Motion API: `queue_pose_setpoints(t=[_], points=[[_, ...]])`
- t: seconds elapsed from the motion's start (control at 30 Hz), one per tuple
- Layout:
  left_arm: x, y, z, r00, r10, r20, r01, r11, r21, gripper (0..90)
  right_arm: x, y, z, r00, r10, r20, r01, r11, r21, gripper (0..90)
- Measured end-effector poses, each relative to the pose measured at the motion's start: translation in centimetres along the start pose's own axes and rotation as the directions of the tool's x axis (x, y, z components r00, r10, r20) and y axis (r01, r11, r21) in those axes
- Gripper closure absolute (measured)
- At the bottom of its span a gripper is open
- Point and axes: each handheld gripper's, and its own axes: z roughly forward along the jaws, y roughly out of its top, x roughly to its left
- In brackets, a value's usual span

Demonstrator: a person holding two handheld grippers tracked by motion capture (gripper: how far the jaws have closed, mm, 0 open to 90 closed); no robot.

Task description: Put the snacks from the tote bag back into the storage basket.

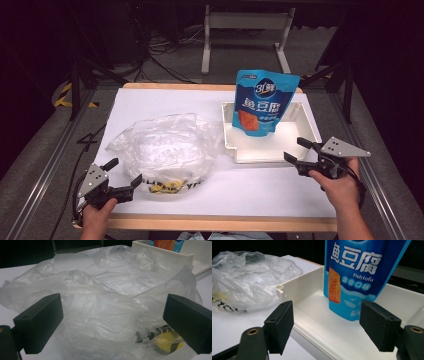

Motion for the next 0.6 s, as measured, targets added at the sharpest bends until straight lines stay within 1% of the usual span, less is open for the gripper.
queue_pose_setpoints(t=[0.1,0.13,0.17,0.2,0.23,0.3,0.37,0.47,0.5,0.6], points=[[0.0,0.0,0.0,1.0000,-0.001,0.000,0.001,1.0000,-0.001,3.6,0.3,-1.2,0.4,1.0000,0.001,-0.005,-0.001,1.0000,-0.003,27.5],[0.0,0.0,0.0,1.0000,-0.001,0.000,0.001,1.0000,-0.001,3.6,0.3,-1.2,0.4,1.0000,0.001,-0.005,-0.001,1.0000,-0.003,27.5],[0.0,0.0,-0.1,1.0000,0.000,0.000,0.000,1.0000,0.001,3.6,0.4,-1.6,0.5,1.0000,0.001,0.000,-0.001,1.0000,-0.007,27.5],[0.0,0.0,-0.1,1.0000,0.000,0.001,0.000,1.0000,0.000,3.6,0.6,-2.4,0.7,0.9999,-0.001,0.014,0.001,0.9998,-0.018,27.4],[0.0,0.0,-0.1,1.0000,-0.001,0.001,0.001,1.0000,-0.001,3.6,0.6,-2.6,0.8,0.9999,-0.006,0.014,0.006,1.0000,-0.001,27.2],[0.1,0.0,-0.2,1.0000,-0.004,-0.001,0.004,1.0000,-0.004,3.6,0.7,-3.0,0.8,0.9991,-0.026,0.032,0.026,0.9996,0.007,26.8],[0.1,0.0,-0.3,1.0000,-0.004,-0.002,0.004,1.0000,-0.008,3.5,0.8,-3.3,0.9,0.9994,-0.023,0.027,0.023,0.9997,0.007,26.6],[0.1,0.0,-0.3,1.0000,-0.004,-0.002,0.004,0.9999,-0.010,3.5,1.0,-3.6,1.1,0.9990,-0.032,0.031,0.032,0.9994,0.012,26.6],[0.1,0.0,-0.3,1.0000,-0.003,-0.001,0.003,1.0000,-0.009,3.5,1.1,-3.7,1.2,0.9993,-0.029,0.024,0.029,0.9996,0.007,26.6],[0.1,0.0,-0.2,1.0000,0.000,-0.002,0.000,1.0000,-0.006,3.5,1.2,-3.8,1.3,0.9991,-0.034,0.024,0.034,0.9994,0.002,26.6]])
